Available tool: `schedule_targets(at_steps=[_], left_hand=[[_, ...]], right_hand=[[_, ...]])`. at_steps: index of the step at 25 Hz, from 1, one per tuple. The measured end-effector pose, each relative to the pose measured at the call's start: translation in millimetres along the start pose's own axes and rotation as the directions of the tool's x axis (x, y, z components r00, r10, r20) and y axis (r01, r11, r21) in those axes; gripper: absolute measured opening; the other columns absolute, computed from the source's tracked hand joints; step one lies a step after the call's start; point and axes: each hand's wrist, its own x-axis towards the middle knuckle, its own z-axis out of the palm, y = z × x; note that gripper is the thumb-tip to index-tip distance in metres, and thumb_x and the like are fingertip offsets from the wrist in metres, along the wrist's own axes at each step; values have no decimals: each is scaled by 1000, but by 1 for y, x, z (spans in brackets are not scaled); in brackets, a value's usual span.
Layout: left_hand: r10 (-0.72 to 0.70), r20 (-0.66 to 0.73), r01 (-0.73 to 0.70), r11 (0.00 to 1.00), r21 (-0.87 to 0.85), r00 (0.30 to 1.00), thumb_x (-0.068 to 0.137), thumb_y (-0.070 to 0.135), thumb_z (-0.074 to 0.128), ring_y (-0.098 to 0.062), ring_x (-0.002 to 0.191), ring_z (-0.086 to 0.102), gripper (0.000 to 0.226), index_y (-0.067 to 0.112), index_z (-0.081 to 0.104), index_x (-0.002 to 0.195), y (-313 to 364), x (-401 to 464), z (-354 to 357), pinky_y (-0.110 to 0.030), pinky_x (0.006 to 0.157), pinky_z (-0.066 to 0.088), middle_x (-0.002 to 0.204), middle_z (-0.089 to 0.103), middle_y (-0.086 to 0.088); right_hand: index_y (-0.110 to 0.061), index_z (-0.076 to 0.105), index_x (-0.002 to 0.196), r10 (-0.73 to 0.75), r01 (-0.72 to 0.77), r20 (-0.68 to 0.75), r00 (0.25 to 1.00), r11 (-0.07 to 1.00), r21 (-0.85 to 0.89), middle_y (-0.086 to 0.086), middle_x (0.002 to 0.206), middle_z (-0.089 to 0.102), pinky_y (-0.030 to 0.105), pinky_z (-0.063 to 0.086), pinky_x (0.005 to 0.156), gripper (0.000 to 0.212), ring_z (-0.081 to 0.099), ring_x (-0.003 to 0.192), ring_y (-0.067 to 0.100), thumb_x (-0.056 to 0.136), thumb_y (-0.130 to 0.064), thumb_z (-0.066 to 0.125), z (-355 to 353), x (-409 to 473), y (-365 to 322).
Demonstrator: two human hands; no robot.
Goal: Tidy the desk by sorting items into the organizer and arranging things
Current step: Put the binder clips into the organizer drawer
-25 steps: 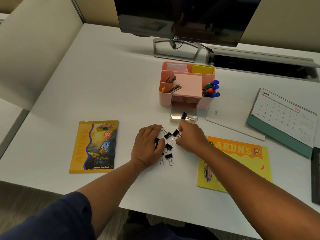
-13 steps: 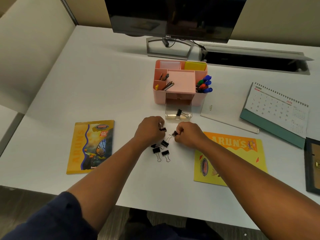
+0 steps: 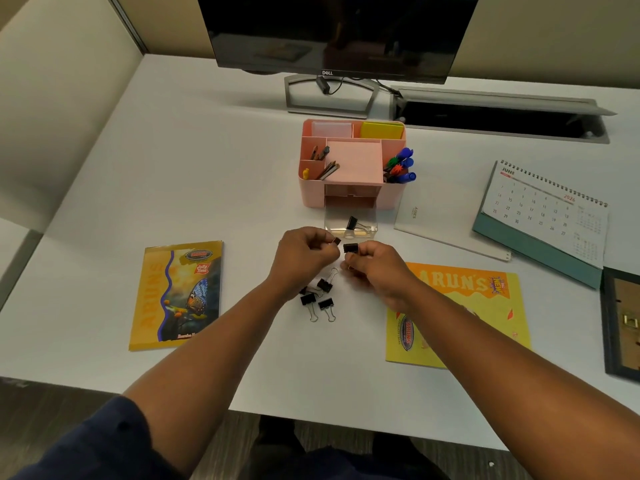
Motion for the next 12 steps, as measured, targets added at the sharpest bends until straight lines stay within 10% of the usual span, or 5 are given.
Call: schedule_targets(at_steps=[5,12], left_hand=[[-155,124,195,869,-455,980,92,5,64,-22,77,69,8,5,72,94,1,-13,9,-34,73,59,87,73,-14],[-6,144,46,959,-278,990,89,29,75,-19,70,64,20,18,75,106,8,-15,11,-33,68,57,87,73,-4]], right_hand=[[2,56,113,53,-61,30,998,894,444,20,103,67,33,60,81,17,70,89,25,98,-5,60,15,-11,3],[-12,70,95,-352,337,-142,925,934,-115,9,85,75,34,61,72,6,73,79,26,94,-9,65,9,-12,8]])
